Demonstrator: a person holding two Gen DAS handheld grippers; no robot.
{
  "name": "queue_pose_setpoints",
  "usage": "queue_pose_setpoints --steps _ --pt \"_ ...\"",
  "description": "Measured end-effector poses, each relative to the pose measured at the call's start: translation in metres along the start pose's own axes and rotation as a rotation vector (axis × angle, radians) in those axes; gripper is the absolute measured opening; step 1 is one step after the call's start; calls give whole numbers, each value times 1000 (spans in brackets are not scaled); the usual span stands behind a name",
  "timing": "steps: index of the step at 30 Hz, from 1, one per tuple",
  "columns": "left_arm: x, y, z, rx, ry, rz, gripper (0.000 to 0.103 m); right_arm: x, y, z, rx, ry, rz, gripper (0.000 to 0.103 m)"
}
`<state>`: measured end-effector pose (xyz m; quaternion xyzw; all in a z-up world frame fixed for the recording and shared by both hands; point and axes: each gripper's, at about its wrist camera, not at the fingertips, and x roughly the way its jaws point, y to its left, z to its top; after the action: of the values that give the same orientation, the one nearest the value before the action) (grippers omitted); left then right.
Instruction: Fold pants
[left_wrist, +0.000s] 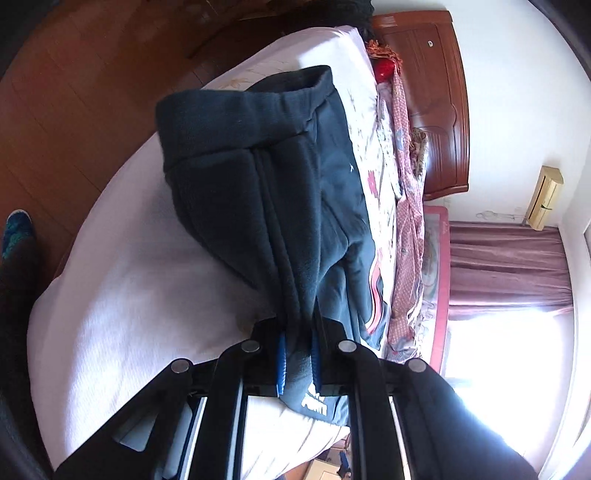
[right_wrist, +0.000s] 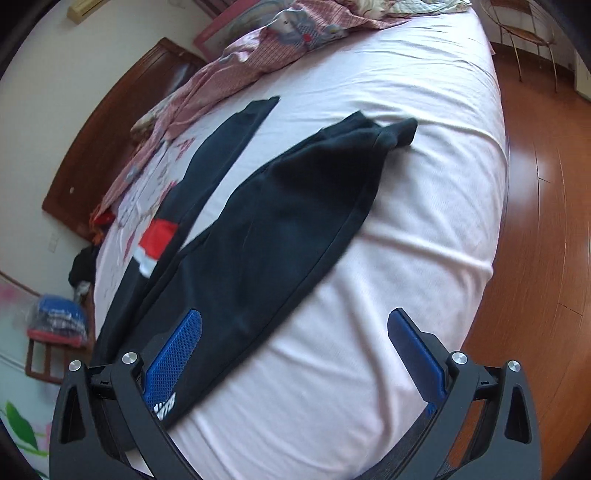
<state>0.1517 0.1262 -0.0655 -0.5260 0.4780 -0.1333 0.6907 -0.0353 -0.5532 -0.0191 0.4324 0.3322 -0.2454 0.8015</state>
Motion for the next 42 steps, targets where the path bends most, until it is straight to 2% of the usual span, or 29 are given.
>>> queue_pose_setpoints --steps 3,7,10,13,15,16,17,21,26,27,28,30,31,32,33,35,36,38,39,40,41,42 --pt "-4 -5 -10 -8 10 2 9 9 -23 29 77 -18 -27 100" --pt "-9 -10 -21 -13 17 2 9 31 -42 56 142 2 -16 100" --pt "-10 -13 -26 1 12 21 10 49 -44 69 151 2 -13 100" --pt "-10 -15 -27 -6 -1 29 10 59 -38 83 102 -28 -17 97" --pt "-11 -17 -28 -5 -10 38 10 70 -29 91 35 8 28 58" --pt "-13 -18 -30 -3 -14 42 10 76 -26 93 11 45 13 26" --pt "-13 -20 -30 0 -19 46 10 80 -22 95 -13 71 2 7" --pt "-24 -23 -38 -20 -49 33 10 61 5 102 -194 52 -5 5" --pt "-48 -30 -50 7 -88 31 10 16 28 128 -369 22 48 4" --pt "-55 -32 -54 24 -90 38 8 6 30 133 -397 9 43 4" --pt "-62 -32 -58 36 -98 52 0 -2 29 139 -415 -2 31 4" --pt "-80 -32 -66 68 -123 50 0 -8 22 150 -447 5 38 4" --pt "-86 -31 -70 90 -121 72 0 -5 18 153 -478 10 5 4" --pt "-87 -26 -74 104 -106 129 0 4 13 153 -517 15 -68 5" --pt "-86 -21 -77 109 -94 174 0 16 6 152 -525 45 -101 6" --pt "-79 -5 -82 109 -50 217 0 42 -14 150 -453 117 -162 10" --pt "-71 5 -85 83 -30 266 5 49 -19 144 -421 127 -157 10" --pt "-54 13 -89 95 0 234 16 57 -18 128 -430 119 -152 10" --pt "-50 13 -90 95 -13 232 21 59 -18 120 -423 123 -146 12" --pt "-44 11 -90 99 -15 196 28 63 -19 114 -412 140 -116 13" --pt "-37 8 -88 116 -15 161 44 63 -18 109 -413 139 -121 13" --pt "-31 3 -84 134 -39 174 51 64 -16 106 -418 140 -128 13"
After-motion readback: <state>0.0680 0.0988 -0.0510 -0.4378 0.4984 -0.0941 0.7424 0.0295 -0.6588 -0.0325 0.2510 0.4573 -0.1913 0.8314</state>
